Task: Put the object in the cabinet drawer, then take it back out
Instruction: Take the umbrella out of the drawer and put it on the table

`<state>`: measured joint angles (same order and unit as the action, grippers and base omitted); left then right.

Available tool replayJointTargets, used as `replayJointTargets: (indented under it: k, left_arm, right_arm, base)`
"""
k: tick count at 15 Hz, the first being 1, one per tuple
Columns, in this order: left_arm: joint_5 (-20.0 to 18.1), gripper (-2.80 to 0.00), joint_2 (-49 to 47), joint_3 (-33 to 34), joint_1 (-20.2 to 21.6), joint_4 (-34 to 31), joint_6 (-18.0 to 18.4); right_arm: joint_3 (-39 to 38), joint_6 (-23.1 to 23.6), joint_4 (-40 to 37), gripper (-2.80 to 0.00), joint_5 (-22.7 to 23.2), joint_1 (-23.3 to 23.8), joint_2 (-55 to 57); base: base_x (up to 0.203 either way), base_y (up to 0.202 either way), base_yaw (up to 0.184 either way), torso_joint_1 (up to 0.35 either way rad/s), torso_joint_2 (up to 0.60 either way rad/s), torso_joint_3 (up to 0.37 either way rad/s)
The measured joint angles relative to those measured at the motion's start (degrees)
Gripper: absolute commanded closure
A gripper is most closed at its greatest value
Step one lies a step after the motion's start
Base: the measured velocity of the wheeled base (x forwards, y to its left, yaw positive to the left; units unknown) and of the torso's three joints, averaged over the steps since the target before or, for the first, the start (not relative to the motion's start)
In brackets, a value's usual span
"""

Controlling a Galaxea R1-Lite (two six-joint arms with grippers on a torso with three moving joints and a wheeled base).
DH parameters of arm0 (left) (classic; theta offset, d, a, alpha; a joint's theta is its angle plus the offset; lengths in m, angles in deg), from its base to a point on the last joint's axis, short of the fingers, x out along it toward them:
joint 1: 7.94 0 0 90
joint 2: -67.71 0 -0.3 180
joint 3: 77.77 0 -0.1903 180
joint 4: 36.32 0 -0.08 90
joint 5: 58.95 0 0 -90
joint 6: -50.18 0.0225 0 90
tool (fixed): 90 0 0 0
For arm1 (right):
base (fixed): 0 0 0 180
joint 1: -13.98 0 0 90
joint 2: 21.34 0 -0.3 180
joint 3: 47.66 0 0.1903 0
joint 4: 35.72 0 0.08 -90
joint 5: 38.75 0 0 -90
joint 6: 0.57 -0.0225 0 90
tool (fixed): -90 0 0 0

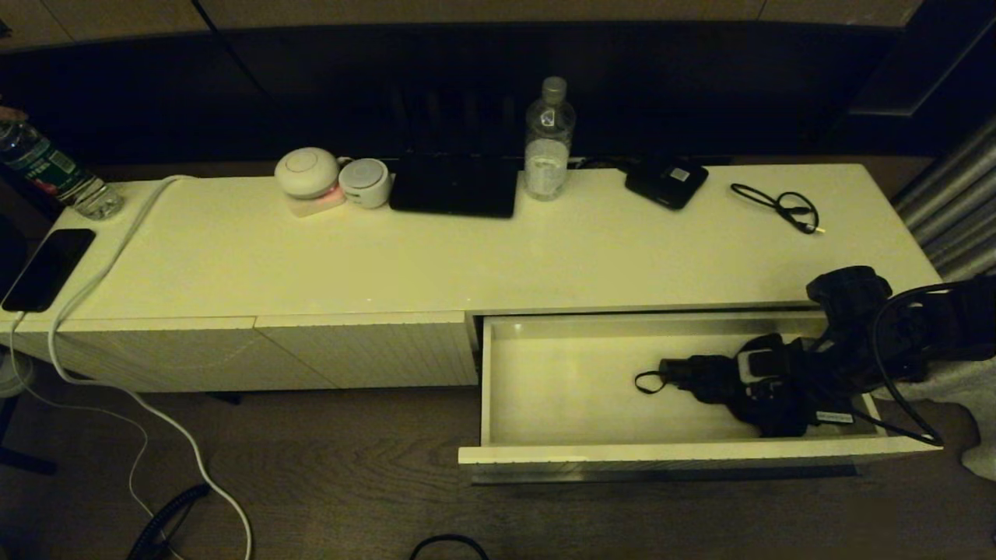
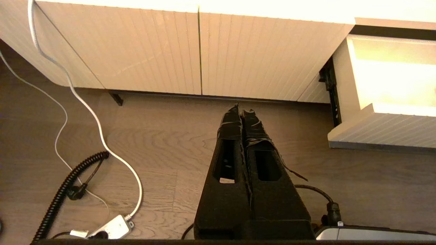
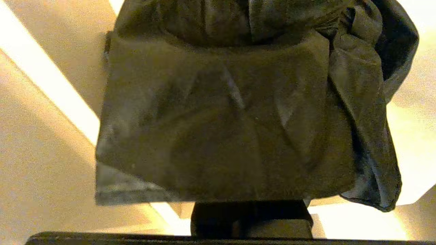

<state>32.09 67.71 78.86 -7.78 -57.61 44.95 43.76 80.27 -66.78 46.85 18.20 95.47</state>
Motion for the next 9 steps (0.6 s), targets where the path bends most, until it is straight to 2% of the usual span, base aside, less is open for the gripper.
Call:
replayJointTargets:
  k: [9]
  left_arm:
    - [0.0,0.0,0.0,0.0,0.0,0.0,0.0]
  right_arm:
    - [-7.4,-1.8,3.8,0.0,1.3,-0.4,-8.2]
  base:
    - [0.0,0.0,0.0,0.0,0.0,0.0]
